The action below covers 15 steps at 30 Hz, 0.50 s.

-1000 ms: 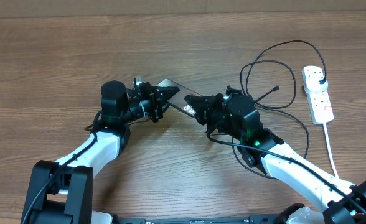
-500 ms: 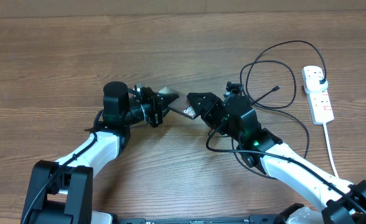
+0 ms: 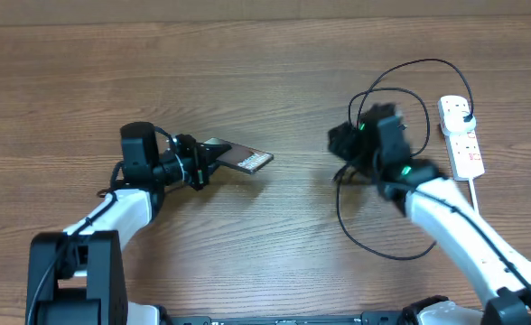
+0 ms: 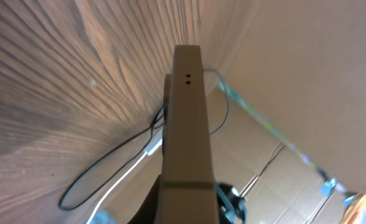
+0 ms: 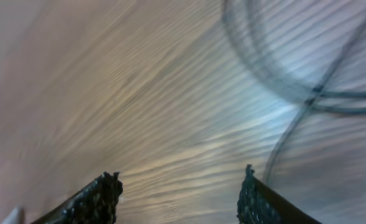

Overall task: Plug charger to phone and switch on socket
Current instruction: 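Grasp the black USB-C cable end with the right gripper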

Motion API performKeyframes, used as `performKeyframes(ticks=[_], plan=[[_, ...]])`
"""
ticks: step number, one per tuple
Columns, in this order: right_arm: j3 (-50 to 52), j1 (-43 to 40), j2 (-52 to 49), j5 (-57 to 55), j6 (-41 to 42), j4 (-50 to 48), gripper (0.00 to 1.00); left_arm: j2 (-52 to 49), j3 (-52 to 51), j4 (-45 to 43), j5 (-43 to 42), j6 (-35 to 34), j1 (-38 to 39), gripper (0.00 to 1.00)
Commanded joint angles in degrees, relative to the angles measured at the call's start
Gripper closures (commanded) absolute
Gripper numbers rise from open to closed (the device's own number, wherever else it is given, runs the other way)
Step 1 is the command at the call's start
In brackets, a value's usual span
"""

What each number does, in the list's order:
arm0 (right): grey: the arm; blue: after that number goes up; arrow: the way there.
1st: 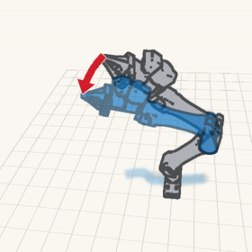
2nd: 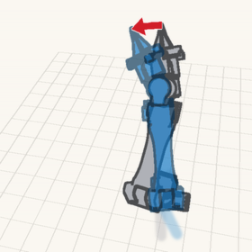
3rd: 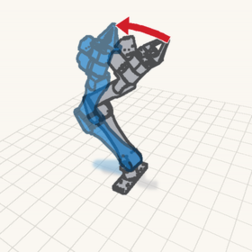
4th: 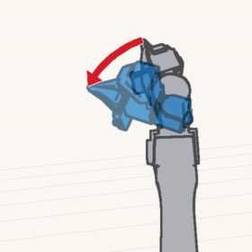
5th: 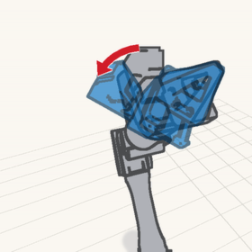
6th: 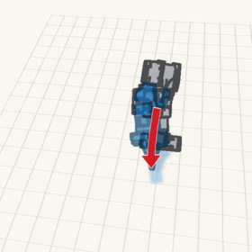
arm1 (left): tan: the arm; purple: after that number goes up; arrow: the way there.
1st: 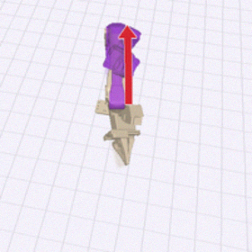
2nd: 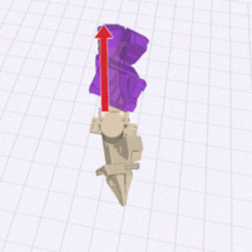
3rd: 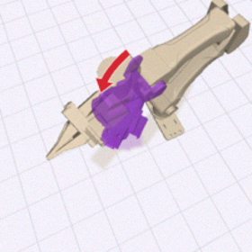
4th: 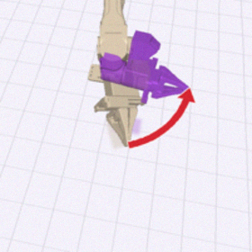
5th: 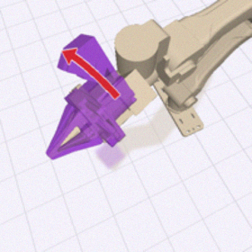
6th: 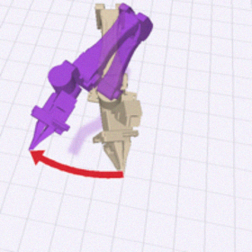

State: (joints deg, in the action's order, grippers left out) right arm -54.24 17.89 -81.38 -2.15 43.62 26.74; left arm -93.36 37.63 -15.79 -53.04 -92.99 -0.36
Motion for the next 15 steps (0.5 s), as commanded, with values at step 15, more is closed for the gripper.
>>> performKeyframes(ticks=[15], plan=[[-19.23, -5.73, -0.87, -10.29, -6.97, 18.75, 0.00, -25.70, 40.74, -1.18, -30.64, 8.17, 3.06, 0.96]])
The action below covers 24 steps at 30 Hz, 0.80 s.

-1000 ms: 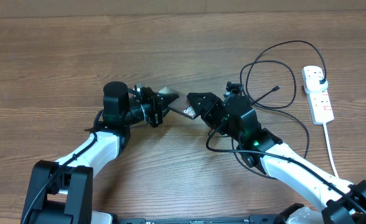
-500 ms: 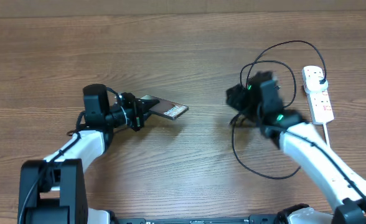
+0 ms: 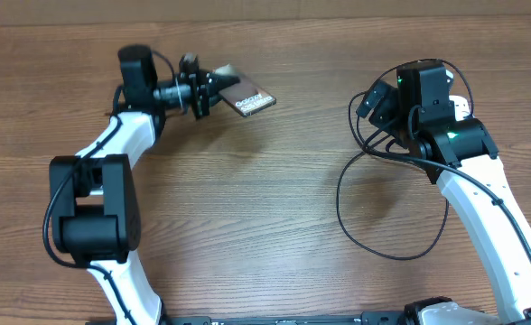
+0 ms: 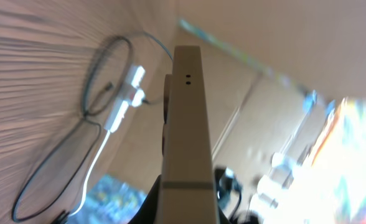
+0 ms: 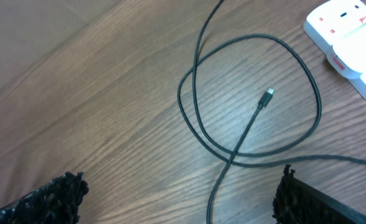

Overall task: Plug charger to phone and switch on socket
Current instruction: 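Grasp the black USB-C cable end with the right gripper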

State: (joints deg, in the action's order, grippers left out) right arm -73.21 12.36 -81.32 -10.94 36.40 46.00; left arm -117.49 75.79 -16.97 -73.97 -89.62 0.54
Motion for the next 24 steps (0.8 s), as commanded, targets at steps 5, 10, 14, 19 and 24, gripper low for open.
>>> performKeyframes(ticks=[5, 10, 14, 19, 24], plan=[[-1.27, -1.22, -7.65, -1.25, 6.75, 0.44, 0.05, -2.12, 2.34, 0.04, -10.32, 7.65, 4.42, 0.96], [-5.25, -3.15, -16.90, 1.01, 10.86, 3.06, 0.14, -2.12, 2.32, 0.04, -10.29, 7.82, 5.51, 0.96], [-8.44, -4.22, -23.98, 1.09, 13.03, 3.41, 0.20, -2.12, 2.32, 0.04, -10.34, 7.85, 5.55, 0.96], [-9.44, -5.62, -29.68, 0.94, 15.52, 2.29, 0.26, -2.12, 2.32, 0.04, -10.60, 7.85, 5.53, 0.96], [-9.44, -6.69, -33.46, 0.92, 16.37, 0.46, 0.31, -2.12, 2.32, 0.04, -10.60, 7.85, 5.53, 0.96]])
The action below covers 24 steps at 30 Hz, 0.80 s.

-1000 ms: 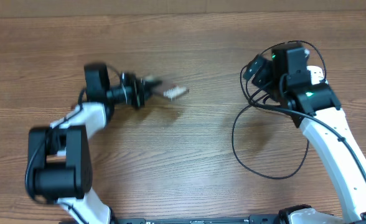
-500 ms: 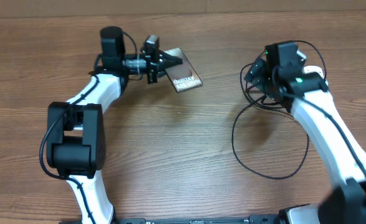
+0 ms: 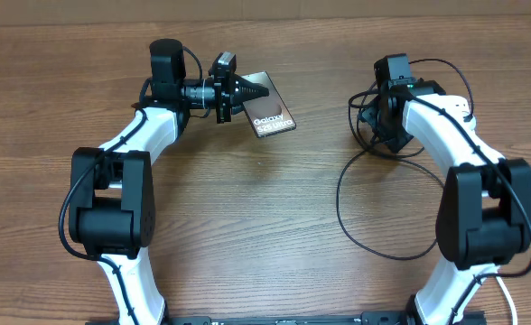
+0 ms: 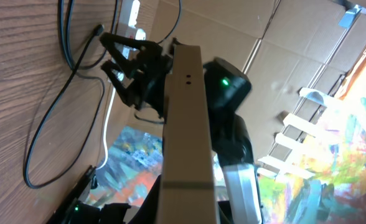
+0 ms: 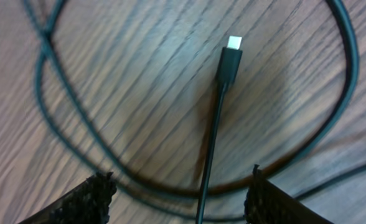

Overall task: Plug charger to phone and switch on socket
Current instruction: 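Grasp the black USB-C cable end with the right gripper, then carry the cable plug toward the phone's bottom port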

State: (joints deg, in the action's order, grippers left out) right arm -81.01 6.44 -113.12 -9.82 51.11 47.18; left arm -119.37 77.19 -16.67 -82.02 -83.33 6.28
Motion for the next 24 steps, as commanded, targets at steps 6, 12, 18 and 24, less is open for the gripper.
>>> performKeyframes(ticks=[6, 12, 18, 24], plan=[[-1.62, -1.11, -6.05, -0.15, 3.21, -2.01, 0.35, -0.24, 0.92, -0.26, -2.56, 1.75, -0.22, 0.96], [-1.62, -1.09, -10.32, 0.02, 4.42, -1.99, 0.44, -0.24, 0.92, -0.26, -2.75, 1.75, -0.22, 0.96], [-1.55, -1.05, -11.54, 0.44, 4.42, 0.24, 0.61, -0.24, 0.92, -0.26, -3.23, 1.75, -0.22, 0.95], [-1.55, -1.05, -11.54, 0.52, 4.42, 2.14, 0.76, -0.24, 0.92, -0.26, -3.13, 1.75, -0.26, 0.96]])
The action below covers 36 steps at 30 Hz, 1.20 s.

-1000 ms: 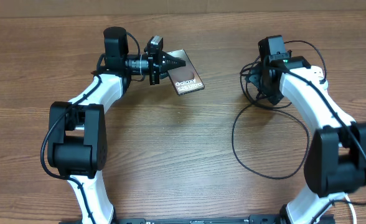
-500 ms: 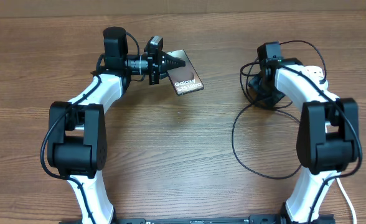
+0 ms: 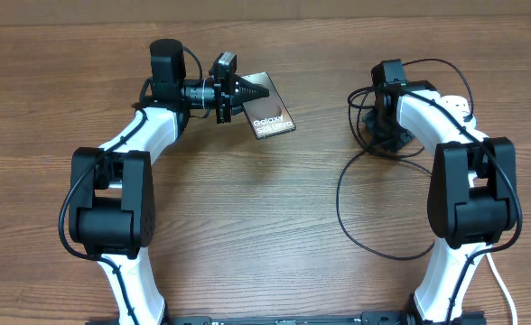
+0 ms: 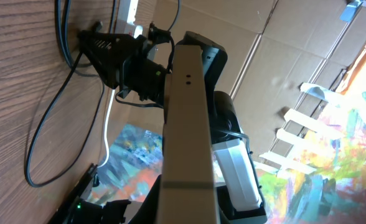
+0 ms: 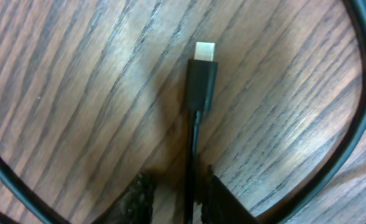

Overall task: Plug charger to phone and switch on socket
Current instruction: 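Carry the cable plug toward the phone's bottom port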

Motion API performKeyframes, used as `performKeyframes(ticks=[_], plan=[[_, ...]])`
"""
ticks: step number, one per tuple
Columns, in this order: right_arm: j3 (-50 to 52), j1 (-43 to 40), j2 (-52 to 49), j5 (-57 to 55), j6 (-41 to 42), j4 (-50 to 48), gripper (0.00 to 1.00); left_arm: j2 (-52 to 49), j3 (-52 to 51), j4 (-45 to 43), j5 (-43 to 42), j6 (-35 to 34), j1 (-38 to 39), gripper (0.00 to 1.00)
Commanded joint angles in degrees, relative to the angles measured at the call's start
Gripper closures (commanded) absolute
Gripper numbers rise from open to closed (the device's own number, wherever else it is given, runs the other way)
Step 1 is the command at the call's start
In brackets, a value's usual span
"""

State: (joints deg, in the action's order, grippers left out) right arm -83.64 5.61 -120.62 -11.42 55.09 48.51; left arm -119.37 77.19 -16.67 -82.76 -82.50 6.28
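A black phone marked "Galaxy" hangs tilted over the far middle of the table, with my left gripper shut on its end. The left wrist view shows that phone edge-on, its narrow side pointing at the right arm. The charger's USB-C plug lies flat on the wood. Its black cable runs back between my right gripper's fingers. The jaws stand narrow around the cable: the right finger is against it and the left one a small gap away. In the overhead view the right gripper is low over the cable.
The cable makes a big loop on the right half of the table. The white socket strip lies at the far right, mostly under the right arm. Cardboard walls stand behind the table.
My right gripper has come down closer to the plug, and its fingers have narrowed from wide apart to close around the cable. The left gripper and the phone have not moved.
My left gripper first held the phone low at the table's left middle, with the right gripper open left of the strip. Then the phone was at the far left. Then it was held toward the far middle, with the right gripper open over the plug, now narrowed round the cable.
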Motion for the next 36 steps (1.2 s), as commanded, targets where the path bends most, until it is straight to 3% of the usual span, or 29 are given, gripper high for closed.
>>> performKeyframes(ticks=[1, 9, 13, 22, 29, 36], plan=[[1.07, -0.22, -4.04, 2.10, 0.44, 1.14, 0.78, -0.24, 0.92, -0.26, -2.38, 0.92, -0.26, 0.96], [1.07, -0.22, -4.04, 4.50, 0.39, 1.49, 0.96, -0.24, 0.92, -0.26, -2.86, 0.92, -0.26, 0.96], [0.98, -0.26, -4.02, 4.68, -1.33, 1.14, 0.96, -0.24, 0.92, -0.26, -3.21, 0.92, -0.26, 0.96], [-8.28, -0.96, -0.52, 6.23, -16.28, 7.34, 0.96, -0.24, 0.92, -0.31, -6.93, 6.29, -0.26, 0.96], [-10.69, -0.96, 12.04, 15.96, -25.35, 11.26, 0.96, -0.24, 0.92, -0.33, -7.28, 8.46, -0.37, 0.96], [-10.56, 0.46, 25.38, 24.04, -38.77, 21.77, 0.96, -0.35, 0.94, -3.15, -7.30, 10.73, -1.68, 0.96]])
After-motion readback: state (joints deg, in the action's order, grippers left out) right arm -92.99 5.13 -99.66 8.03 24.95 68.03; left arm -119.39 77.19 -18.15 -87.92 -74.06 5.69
